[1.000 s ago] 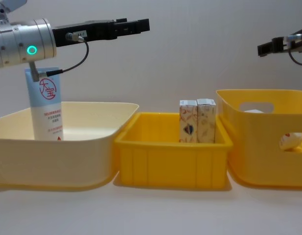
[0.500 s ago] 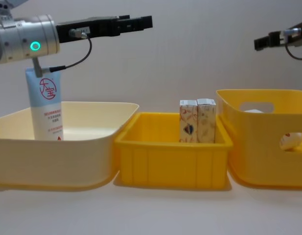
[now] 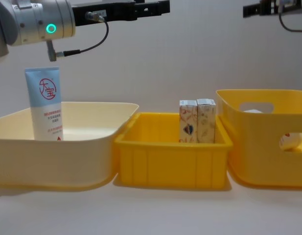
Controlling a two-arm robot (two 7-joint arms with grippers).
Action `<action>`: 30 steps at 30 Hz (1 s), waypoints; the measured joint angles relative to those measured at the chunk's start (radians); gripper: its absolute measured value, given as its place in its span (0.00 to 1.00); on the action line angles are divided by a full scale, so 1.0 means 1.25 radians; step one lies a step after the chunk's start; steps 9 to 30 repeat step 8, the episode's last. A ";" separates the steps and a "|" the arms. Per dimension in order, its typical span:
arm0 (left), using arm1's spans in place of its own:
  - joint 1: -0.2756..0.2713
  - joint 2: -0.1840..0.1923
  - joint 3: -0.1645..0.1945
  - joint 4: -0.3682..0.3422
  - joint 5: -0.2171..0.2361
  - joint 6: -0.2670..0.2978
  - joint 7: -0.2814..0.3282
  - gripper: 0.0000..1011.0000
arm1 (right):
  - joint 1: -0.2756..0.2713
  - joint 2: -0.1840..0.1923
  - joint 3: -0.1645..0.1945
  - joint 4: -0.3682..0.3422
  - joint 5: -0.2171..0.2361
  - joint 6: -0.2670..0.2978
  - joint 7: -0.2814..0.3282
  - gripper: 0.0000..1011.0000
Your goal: Bimanual collaborative sorting of washing and personal care products
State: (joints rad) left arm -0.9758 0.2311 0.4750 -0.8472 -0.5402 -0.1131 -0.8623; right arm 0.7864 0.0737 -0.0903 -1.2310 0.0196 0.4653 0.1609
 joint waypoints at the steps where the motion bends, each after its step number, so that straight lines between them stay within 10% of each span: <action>1: 0.004 0.001 0.001 -0.012 0.002 0.004 0.007 0.99 | 0.000 0.001 0.001 -0.006 0.005 -0.005 0.008 0.99; 30: 0.014 0.005 0.004 -0.045 0.007 0.015 0.027 0.99 | 0.001 0.006 0.005 -0.022 0.021 -0.021 0.034 0.99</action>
